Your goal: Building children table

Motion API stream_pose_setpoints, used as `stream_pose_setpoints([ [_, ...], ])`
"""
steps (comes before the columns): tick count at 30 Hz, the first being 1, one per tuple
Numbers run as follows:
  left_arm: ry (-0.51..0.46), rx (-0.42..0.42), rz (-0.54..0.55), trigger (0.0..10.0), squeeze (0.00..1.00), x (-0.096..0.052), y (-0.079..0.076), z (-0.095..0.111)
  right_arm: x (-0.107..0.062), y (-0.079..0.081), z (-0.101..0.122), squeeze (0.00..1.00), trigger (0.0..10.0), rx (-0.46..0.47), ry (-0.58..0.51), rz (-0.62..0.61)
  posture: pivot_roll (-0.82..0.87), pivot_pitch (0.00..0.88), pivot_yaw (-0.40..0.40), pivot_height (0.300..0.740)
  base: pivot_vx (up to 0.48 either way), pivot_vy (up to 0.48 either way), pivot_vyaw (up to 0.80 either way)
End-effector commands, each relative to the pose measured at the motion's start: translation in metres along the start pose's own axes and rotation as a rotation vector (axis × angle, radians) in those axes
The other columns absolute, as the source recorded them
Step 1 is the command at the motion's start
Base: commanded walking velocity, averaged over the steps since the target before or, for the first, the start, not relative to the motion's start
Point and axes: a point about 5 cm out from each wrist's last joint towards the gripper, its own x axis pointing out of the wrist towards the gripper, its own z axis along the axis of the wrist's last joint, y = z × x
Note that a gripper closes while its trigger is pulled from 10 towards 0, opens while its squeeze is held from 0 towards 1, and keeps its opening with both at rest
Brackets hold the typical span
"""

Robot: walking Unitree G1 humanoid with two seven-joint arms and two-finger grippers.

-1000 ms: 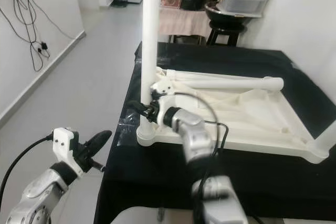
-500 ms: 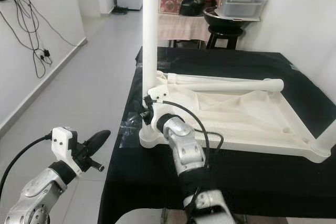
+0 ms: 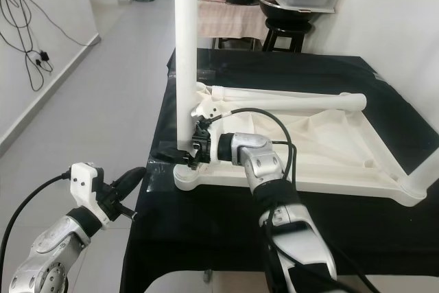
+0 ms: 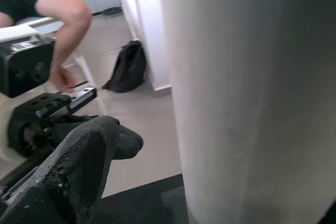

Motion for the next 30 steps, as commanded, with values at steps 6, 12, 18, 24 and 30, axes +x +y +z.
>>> stream_pose_setpoints([
  [6, 0.005, -0.007, -0.003, 10.0, 0.00, -0.001, -0.004, -0.003, 0.000, 0.000, -0.003, 0.00, 0.0, 0.035, 0.031, 0.077, 0.06, 0.000, -0.084, 0.740, 0.000, 0.000, 0.00],
  [12, 0.005, -0.008, -0.005, 10.0, 0.00, -0.003, -0.006, -0.002, -0.013, -0.006, -0.016, 0.00, 0.0, 0.076, 0.048, 0.050, 0.05, 0.000, -0.084, 0.740, 0.000, 0.000, 0.00],
  [18, 0.002, -0.008, -0.003, 10.0, 0.00, -0.005, -0.005, -0.001, -0.011, -0.012, -0.049, 0.00, 0.0, 0.142, 0.095, -0.426, 0.04, 0.000, -0.093, 0.740, 0.000, 0.000, 0.00],
  [24, 0.002, -0.007, -0.002, 10.0, 0.00, -0.008, -0.002, 0.001, -0.005, 0.033, -0.087, 0.00, 0.0, 0.208, 0.233, -0.820, -0.01, 0.000, -0.057, 0.740, 0.000, 0.000, 0.00],
  [30, 0.007, -0.010, -0.015, 10.0, 0.00, -0.004, -0.001, 0.001, -0.001, 0.028, -0.076, 0.00, 0.0, 0.166, 0.215, -0.818, -0.01, 0.000, -0.053, 0.740, 0.000, 0.000, 0.00],
])
